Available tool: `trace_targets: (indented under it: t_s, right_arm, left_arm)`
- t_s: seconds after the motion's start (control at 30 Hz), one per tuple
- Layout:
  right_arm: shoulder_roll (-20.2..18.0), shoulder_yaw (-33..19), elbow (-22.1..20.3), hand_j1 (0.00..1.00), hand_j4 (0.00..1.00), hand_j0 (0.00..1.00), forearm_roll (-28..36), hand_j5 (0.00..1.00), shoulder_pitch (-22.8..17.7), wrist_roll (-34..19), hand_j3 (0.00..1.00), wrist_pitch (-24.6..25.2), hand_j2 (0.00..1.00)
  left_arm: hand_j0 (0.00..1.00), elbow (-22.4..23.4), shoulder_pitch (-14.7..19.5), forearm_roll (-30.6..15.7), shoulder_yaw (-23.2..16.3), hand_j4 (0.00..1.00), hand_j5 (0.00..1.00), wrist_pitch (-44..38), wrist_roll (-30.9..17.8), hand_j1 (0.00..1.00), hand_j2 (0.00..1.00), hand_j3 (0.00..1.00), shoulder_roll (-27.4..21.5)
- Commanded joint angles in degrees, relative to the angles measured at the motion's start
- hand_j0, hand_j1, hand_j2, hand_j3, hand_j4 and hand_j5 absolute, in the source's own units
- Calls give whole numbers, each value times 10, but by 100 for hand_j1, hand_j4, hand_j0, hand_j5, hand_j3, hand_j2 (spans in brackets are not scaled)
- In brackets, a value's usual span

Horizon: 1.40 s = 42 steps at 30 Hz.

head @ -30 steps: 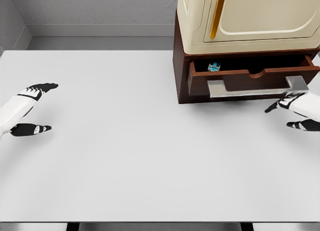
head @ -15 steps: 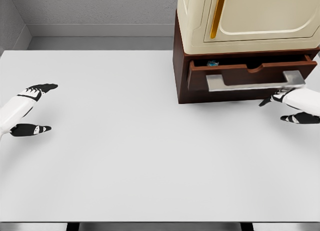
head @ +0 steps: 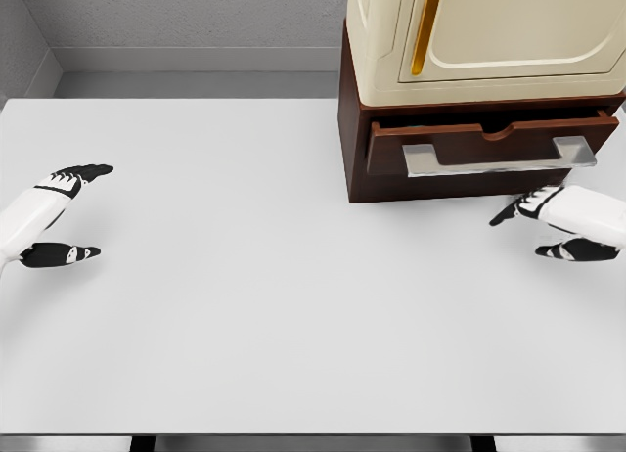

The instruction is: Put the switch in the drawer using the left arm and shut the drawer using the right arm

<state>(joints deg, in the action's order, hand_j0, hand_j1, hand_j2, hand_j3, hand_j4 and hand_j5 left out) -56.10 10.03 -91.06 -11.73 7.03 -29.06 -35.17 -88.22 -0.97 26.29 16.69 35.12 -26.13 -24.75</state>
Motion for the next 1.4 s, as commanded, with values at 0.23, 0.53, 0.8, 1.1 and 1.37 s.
trace_targets:
  t_s: [0.23,0.53,0.8,1.1,1.37]
  right_arm:
    - [-21,-52,-73,75,75,75,6,75,-22,1,75,2,75]
    - [-26,-99,-94,73,73,73,5,73,-57,0,73,2,73]
    - [-18,-92,-54,71,71,71,-1,71,-39,-2,71,2,71]
    - [17,-34,-14,69,69,69,-15,69,33,-2,69,2,69]
    - [38,-24,6,70,70,70,-17,70,53,-21,70,2,70]
  left_arm:
    - [100,0,0,-5,0,100,100,-1,0,100,100,100,0]
    - [100,-1,0,-5,0,100,100,-1,0,100,100,100,0]
    - [100,-2,0,-5,0,100,100,-1,0,100,100,100,0]
    - [100,-2,-1,-5,0,100,100,-1,0,100,100,100,0]
    - [100,-2,-1,-5,0,100,100,-1,0,100,100,100,0]
